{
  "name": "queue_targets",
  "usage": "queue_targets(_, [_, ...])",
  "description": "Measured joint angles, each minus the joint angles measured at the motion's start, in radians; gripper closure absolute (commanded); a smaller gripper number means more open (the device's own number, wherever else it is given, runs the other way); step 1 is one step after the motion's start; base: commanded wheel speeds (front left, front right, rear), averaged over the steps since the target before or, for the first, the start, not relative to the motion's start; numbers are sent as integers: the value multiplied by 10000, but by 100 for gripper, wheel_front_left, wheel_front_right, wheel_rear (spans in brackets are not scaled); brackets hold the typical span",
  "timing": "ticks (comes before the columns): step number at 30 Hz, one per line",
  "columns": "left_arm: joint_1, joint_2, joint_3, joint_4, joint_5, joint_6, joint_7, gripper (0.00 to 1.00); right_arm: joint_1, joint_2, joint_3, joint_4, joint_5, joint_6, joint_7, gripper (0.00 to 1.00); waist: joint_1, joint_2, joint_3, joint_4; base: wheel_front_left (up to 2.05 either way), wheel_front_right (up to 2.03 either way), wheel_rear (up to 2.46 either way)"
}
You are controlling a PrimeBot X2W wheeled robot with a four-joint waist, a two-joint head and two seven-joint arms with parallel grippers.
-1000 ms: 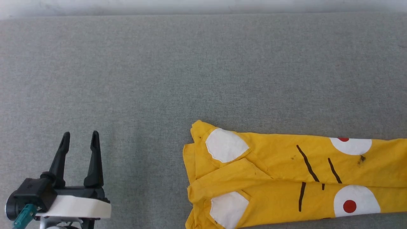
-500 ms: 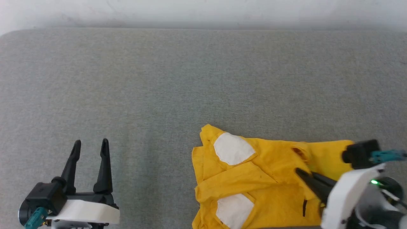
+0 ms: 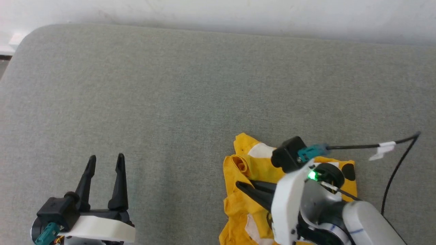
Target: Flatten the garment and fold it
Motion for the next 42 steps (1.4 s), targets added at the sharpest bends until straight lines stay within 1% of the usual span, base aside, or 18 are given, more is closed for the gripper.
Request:
queue_targets(3, [-64,-81,-44,96,0,-19,0,0,-430,104,234,876,-320,0,-293,100,1,0,70,146,0,0,0])
queue_targets(4, [-99,-100,-46,134,-2,-56,0,0,-500,192,203,1216,-393,0,-395,75,1,0,96,191,0,0,0])
queue_targets(5, [-144,-109,-52,167,-2,-94,0,0,-560,247,169,1538,-581,0,-512,52,1,0,123,229,0,0,0])
queue_targets(6, [-194,-111,-50,196,-4,-102,0,0,-618,278,169,1877,-815,0,-583,0,1,0,152,263,0,0,0])
queue_targets(8, [-221,-121,-42,242,-4,-104,-2,0,-658,422,119,2495,-1053,0,-629,0,2,0,208,311,0,0,0])
queue_targets(10, [-233,-161,-42,301,-4,-105,-2,0,-738,548,136,2788,-1206,0,-857,0,1,0,254,338,0,0,0])
queue_targets(13, [-260,-186,-35,364,-4,-169,-2,0,-852,748,142,2844,-1124,0,-1064,0,2,0,287,284,0,0,0])
queue_targets(16, [-337,-211,-38,416,-4,-180,-2,0,-958,775,-90,2554,-1104,0,-1313,0,1,0,300,148,0,0,0])
queue_targets(19, [-411,-224,-17,401,-8,-192,-2,0,-925,702,-681,2010,-1149,0,-1542,0,1,0,305,-21,0,0,0])
queue_targets(22, [-412,-211,8,309,-6,-192,-2,0,-597,504,-1649,1271,-1505,0,-1827,0,1,0,310,-207,0,0,0])
queue_targets(26, [-417,-125,198,0,59,-188,-6,0,652,307,-3262,150,-2115,0,-1985,0,1,0,339,-435,0,0,0])
queue_targets(28, [-415,-90,359,-182,132,-174,-12,0,1338,362,-4000,-328,-2351,0,-2000,0,1,0,378,-549,0,0,0])
queue_targets(30, [-411,-88,451,-316,198,-167,-12,0,1978,433,-4510,-652,-2435,0,-2021,0,0,0,435,-659,0,0,0])
queue_targets(32, [-407,-82,476,-366,213,-169,-12,0,2524,499,-4790,-763,-2520,0,-2017,0,1,0,514,-753,0,0,0])
queue_targets(34, [-405,-61,489,-364,211,-178,-10,0,2908,644,-4913,-800,-2504,0,-2008,0,1,0,600,-844,0,0,0])
queue_targets(37, [-405,-44,506,-376,211,-180,-12,0,3080,859,-4888,-667,-2378,0,-2017,0,1,0,741,-951,0,0,0])
queue_targets(42, [-417,104,502,-405,213,-263,8,0,2973,949,-4652,165,-2240,0,-2157,0,1,0,928,-1000,0,0,0])
